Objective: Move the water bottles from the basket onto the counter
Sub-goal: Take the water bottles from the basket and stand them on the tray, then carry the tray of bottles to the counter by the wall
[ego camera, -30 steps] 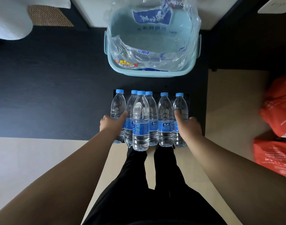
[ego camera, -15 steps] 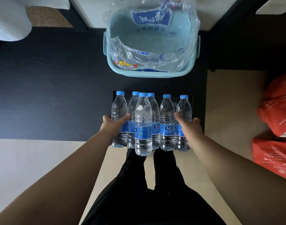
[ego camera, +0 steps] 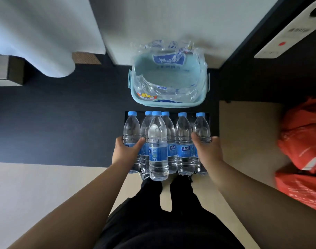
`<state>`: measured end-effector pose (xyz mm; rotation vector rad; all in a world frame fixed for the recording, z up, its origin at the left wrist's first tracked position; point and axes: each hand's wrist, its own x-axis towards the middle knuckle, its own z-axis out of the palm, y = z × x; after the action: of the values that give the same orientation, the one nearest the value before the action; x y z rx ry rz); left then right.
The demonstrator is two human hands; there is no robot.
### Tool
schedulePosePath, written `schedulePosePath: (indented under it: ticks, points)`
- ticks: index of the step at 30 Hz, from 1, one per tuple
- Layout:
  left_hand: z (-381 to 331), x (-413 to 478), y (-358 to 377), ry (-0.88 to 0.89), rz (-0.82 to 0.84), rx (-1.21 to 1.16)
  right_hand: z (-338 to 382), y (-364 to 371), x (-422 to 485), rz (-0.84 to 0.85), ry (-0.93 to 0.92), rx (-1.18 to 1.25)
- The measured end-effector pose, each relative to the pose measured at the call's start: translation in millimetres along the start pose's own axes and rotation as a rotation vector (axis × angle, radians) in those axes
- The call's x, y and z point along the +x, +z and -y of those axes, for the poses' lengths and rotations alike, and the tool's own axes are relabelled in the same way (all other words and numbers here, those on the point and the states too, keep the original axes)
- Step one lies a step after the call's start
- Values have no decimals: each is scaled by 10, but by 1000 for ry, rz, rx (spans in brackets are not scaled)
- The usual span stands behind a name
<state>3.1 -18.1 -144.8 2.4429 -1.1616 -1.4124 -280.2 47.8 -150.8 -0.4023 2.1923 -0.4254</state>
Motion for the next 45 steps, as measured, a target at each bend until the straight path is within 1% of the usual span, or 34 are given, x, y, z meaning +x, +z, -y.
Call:
schedulePosePath:
  ticks: [3,10,15,24,28,31,35,39,45]
  points:
    - [-90,-75,-209,31,-29,-5,118,-72,-154,11,-61,-41]
    - [-247,-281,-718,93,-57,-38,393,-171,-603,26,-226,-50]
    - [-222,-434,-1042,142,-71,-66,598,-241,-850,41,-316,-103]
    - [-95,-789,-1446,189,-183,-152,942,-286,-1196,35,-478,-132]
    - [1,-970,-1499,158,-230,-211,1082,-322,-1206,76,-530,-216]
    - [131,-1107,-1513,110,-278,-240,1129,-316,-1216,105,-591,-237]
    - [333,-1306,-1522,71,-321,-334,1155,-264,-1286,169,-635,-276]
    - [578,-1469,-1561,38,-348,-419,1216,-179,-1433,225,-701,-307]
    - [935,-1621,-1712,11,-425,-532,1392,104,-1716,310,-795,-419]
